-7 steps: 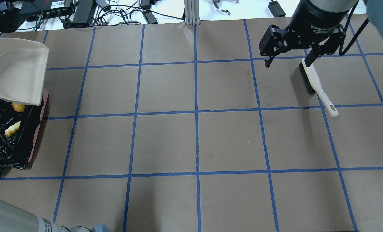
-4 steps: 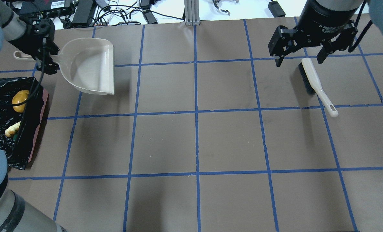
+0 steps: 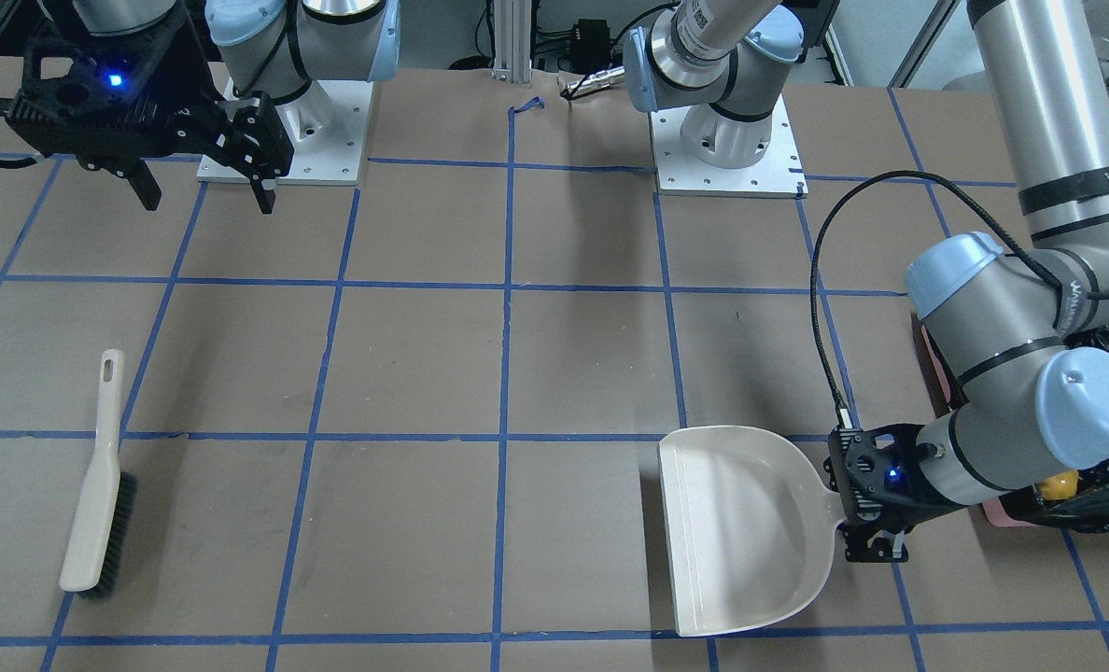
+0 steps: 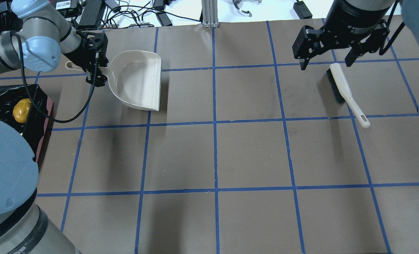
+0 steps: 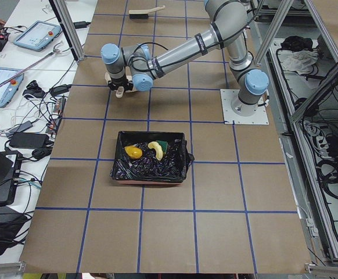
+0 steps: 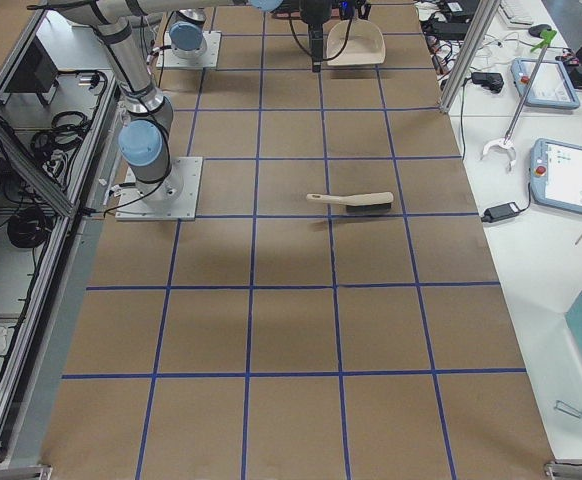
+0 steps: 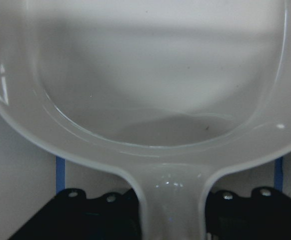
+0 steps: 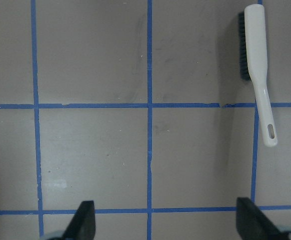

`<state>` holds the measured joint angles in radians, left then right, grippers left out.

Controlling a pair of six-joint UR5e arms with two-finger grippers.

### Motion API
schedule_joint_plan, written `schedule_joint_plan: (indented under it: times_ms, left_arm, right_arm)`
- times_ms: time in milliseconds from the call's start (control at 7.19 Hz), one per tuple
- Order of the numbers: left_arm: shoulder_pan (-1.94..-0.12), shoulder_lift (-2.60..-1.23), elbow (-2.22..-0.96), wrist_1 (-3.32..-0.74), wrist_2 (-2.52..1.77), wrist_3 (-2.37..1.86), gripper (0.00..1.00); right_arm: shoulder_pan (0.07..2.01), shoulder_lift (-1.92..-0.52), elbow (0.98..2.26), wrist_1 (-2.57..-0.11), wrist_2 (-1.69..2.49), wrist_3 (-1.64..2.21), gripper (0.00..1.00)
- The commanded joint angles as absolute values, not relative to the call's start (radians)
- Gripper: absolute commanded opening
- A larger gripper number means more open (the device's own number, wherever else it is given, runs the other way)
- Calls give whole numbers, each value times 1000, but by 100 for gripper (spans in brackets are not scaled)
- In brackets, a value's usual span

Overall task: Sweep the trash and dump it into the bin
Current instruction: 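Bring the dustpan back and set it on the table with the left gripper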

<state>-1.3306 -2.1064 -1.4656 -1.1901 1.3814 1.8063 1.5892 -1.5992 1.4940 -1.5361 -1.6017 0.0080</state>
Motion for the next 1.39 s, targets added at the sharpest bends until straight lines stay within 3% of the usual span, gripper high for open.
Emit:
schedule_joint_plan:
  times_ms: [0, 1252]
  left_arm:
    - [-1344, -2147, -1462, -1181, 1376, 1821, 0]
    - [-1344, -2187, -1459, -1180, 1316, 1825, 0]
  right_arm:
    - [1589, -1598, 1494, -1539, -1601, 9, 100]
    - [1589, -1598, 1494, -1537, -1600, 9, 100]
